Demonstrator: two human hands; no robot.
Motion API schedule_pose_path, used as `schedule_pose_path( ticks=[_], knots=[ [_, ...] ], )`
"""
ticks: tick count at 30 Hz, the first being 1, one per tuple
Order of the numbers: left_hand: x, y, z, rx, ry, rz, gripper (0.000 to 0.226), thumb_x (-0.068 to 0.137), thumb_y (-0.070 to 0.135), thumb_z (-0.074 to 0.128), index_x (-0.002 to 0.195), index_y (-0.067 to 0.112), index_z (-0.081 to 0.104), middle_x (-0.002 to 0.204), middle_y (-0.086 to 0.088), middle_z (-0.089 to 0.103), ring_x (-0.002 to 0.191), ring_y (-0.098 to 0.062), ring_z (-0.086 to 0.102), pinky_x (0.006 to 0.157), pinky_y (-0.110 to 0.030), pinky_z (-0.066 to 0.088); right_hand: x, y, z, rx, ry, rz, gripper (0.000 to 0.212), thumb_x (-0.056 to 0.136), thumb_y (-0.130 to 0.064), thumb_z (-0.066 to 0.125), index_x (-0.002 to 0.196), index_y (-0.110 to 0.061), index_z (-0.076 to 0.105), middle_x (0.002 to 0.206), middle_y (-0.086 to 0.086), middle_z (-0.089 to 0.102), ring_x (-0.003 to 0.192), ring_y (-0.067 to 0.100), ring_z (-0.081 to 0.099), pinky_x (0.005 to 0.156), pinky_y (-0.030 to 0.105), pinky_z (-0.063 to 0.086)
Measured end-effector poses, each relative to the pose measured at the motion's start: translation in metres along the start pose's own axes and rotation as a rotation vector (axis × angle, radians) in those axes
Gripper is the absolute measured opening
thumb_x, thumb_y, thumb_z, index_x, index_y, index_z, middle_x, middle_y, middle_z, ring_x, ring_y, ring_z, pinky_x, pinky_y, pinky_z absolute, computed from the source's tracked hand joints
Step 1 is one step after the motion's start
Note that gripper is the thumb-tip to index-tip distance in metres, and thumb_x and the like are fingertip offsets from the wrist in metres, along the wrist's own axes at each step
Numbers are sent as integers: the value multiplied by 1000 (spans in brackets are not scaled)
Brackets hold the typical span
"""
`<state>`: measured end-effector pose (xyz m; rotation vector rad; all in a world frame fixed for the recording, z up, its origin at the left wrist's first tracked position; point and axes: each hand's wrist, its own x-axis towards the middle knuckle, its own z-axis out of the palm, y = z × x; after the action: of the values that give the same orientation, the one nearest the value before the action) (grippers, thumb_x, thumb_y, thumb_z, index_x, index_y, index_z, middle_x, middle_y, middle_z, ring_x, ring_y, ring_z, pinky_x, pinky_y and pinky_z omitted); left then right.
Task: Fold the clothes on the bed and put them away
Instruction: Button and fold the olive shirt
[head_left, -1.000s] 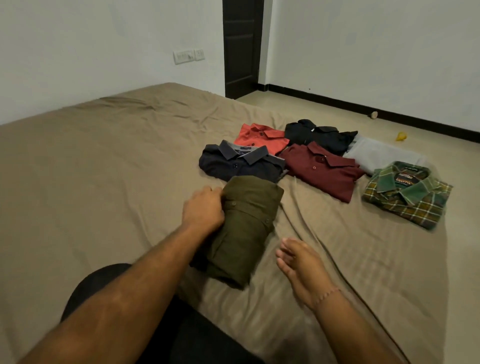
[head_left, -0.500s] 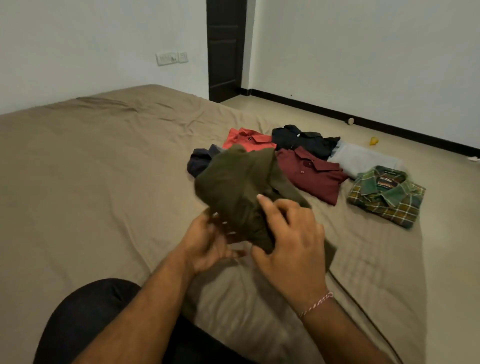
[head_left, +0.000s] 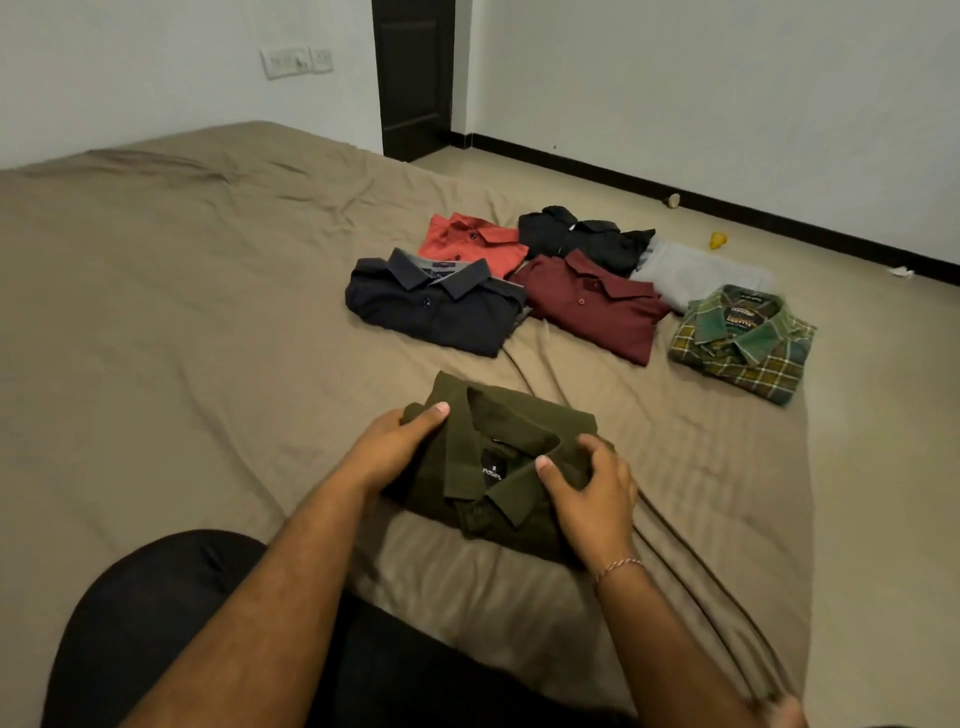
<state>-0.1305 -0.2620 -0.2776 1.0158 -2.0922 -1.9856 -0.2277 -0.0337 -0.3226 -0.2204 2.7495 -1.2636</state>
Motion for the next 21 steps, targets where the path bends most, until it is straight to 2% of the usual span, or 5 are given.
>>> schedule_pose_path(
  ticks=[3, 7, 11, 17, 21],
  knots=[
    [1, -5, 1, -99, -120, -28, 47, 87, 55, 75, 116, 18, 73, 109, -2, 80, 103, -22, 76, 92, -38, 58, 2, 11, 15, -50, -12, -33, 24, 86, -49, 76, 102, -38, 64, 134, -3, 48, 129, 26, 45, 108, 48, 43],
    [16, -18, 2, -89, -140, 15, 49, 76, 20, 91, 120, 19, 68, 108, -2, 80, 98, -20, 77, 92, -41, 61, 13, 10, 16, -132, -2, -59, 20, 94, -50, 64, 103, -33, 59, 119, -6, 57, 115, 24, 57, 95, 46, 49],
    [33, -26, 7, -36, -77, 85, 39, 80, 7, 88, 115, 13, 71, 103, -3, 80, 99, -26, 76, 92, -41, 61, 18, 6, 20, -394, -34, -75, 24, 101, -55, 45, 108, -32, 49, 123, -5, 55, 121, 24, 52, 92, 47, 43],
    [51, -6, 28, -174, -40, 376, 45, 77, 13, 80, 122, 15, 69, 113, -3, 79, 108, -24, 73, 96, -37, 58, 36, -3, 9, -41, 182, -160, 12, 104, -40, 51, 101, -30, 45, 99, -6, 59, 91, 21, 63, 65, 32, 42],
    [84, 43, 57, -392, -33, 409, 41, 86, -8, 73, 120, 16, 69, 118, -7, 77, 111, -28, 72, 97, -41, 58, 78, -30, -24, 0, 409, -307, 18, 102, -38, 54, 110, -21, 53, 103, -2, 60, 93, 24, 61, 68, 34, 43]
  ],
)
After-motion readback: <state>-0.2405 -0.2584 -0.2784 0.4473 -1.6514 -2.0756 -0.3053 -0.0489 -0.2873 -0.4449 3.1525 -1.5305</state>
